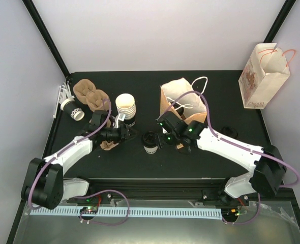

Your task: Pack the takeout coffee

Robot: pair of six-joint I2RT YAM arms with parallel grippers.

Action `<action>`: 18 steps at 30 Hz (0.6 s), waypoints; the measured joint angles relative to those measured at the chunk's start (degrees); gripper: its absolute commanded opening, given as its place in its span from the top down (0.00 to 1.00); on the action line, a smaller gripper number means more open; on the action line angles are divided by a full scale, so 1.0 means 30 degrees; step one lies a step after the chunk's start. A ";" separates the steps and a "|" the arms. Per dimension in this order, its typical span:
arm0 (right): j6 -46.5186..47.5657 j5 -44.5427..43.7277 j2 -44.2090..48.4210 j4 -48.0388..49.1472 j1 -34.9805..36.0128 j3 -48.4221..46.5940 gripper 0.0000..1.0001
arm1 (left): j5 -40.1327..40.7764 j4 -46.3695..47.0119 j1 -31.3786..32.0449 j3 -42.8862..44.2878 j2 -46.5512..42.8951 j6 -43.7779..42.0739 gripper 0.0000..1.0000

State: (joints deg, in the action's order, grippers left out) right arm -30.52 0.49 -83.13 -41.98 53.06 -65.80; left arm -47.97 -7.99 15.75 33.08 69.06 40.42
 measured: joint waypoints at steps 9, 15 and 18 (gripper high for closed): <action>-0.5144 0.0539 0.1180 0.3410 0.0000 0.2069 0.64 | -0.0386 0.1195 0.0007 0.1188 0.2178 -0.0306 0.69; -0.7570 0.0670 0.1311 0.5049 0.0000 0.3235 0.66 | -0.1056 0.1428 0.0233 0.1770 0.3038 -0.0364 0.70; -0.8247 0.0758 0.1304 0.5319 0.0000 0.3351 0.68 | -0.1297 0.1494 0.0423 0.2142 0.3155 -0.0481 0.70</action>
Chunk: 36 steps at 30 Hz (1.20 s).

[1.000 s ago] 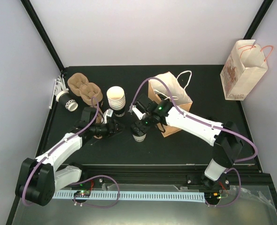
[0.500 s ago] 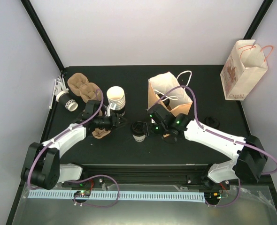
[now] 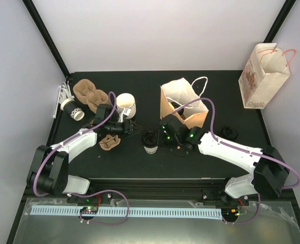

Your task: Pack the takeout coffee

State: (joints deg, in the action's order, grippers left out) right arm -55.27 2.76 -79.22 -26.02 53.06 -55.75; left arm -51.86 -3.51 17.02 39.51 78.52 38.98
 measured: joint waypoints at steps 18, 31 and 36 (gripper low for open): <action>-0.1035 0.0153 -0.0255 0.0831 0.0000 0.0583 0.76 | 0.0750 -0.2477 0.1290 0.1814 0.1239 -0.1880 0.74; -0.1056 0.0160 -0.0510 0.0998 0.0000 0.0576 0.76 | 0.1399 -0.2805 0.1632 0.1916 0.1239 -0.2310 0.75; -0.1304 0.0430 -0.0372 0.1974 -0.0007 0.1209 0.77 | 0.1749 -0.2353 0.1734 0.1705 0.1158 -0.2302 0.75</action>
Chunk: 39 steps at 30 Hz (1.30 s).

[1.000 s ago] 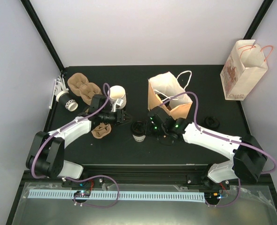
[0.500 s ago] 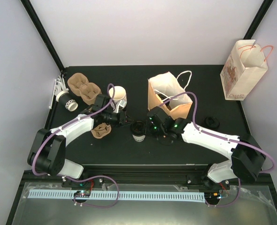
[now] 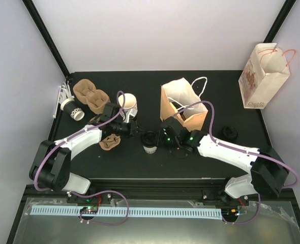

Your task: Pack the takeout coffee

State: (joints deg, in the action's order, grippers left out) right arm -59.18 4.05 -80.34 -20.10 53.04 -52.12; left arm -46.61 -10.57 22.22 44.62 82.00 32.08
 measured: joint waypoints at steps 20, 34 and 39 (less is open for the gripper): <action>-0.0976 0.0466 0.0510 0.4240 0.0080 0.2441 0.78 | 0.2361 0.4998 0.0794 -0.2718 -0.1064 0.0940 0.76; 0.2251 -0.0146 -0.0794 -0.1457 0.0204 -0.1472 0.70 | 0.4240 -0.0117 0.1566 -0.0386 -0.1880 0.0831 0.62; 0.3803 -0.0299 -0.1224 -0.3381 0.0204 -0.2659 0.58 | 0.3978 -0.1719 0.1807 0.0546 -0.2018 0.0831 0.52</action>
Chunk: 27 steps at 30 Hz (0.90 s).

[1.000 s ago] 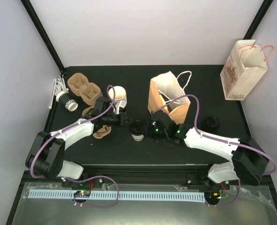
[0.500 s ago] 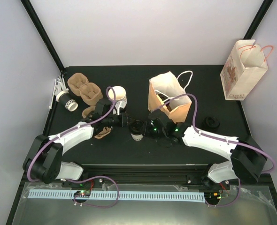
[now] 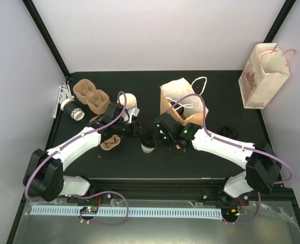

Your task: Pack the takeout coffee

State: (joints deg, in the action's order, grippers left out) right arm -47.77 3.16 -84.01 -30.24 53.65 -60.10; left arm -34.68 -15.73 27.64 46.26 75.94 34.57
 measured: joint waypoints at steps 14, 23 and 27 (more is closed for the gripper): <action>0.4860 -0.0510 -0.0423 -0.4109 0.0000 -0.4663 0.25 | -0.0066 -0.3249 -0.0117 0.2747 -0.2470 -0.0903 0.37; 0.8021 -0.0648 -0.2288 -0.6812 0.0291 -0.6564 0.00 | 0.4029 -0.5727 -0.0831 0.2710 -0.7424 -0.1865 0.30; 0.8670 -0.1326 -0.3876 -0.7883 0.0838 -0.8473 0.01 | 0.7060 -0.7053 -0.1239 0.2718 -0.9646 -0.2827 0.27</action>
State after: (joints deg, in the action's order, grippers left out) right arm -21.76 -0.82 -95.64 -53.89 56.16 -85.52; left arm -13.50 -36.88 23.92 54.41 47.00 26.09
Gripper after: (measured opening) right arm 0.998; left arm 0.717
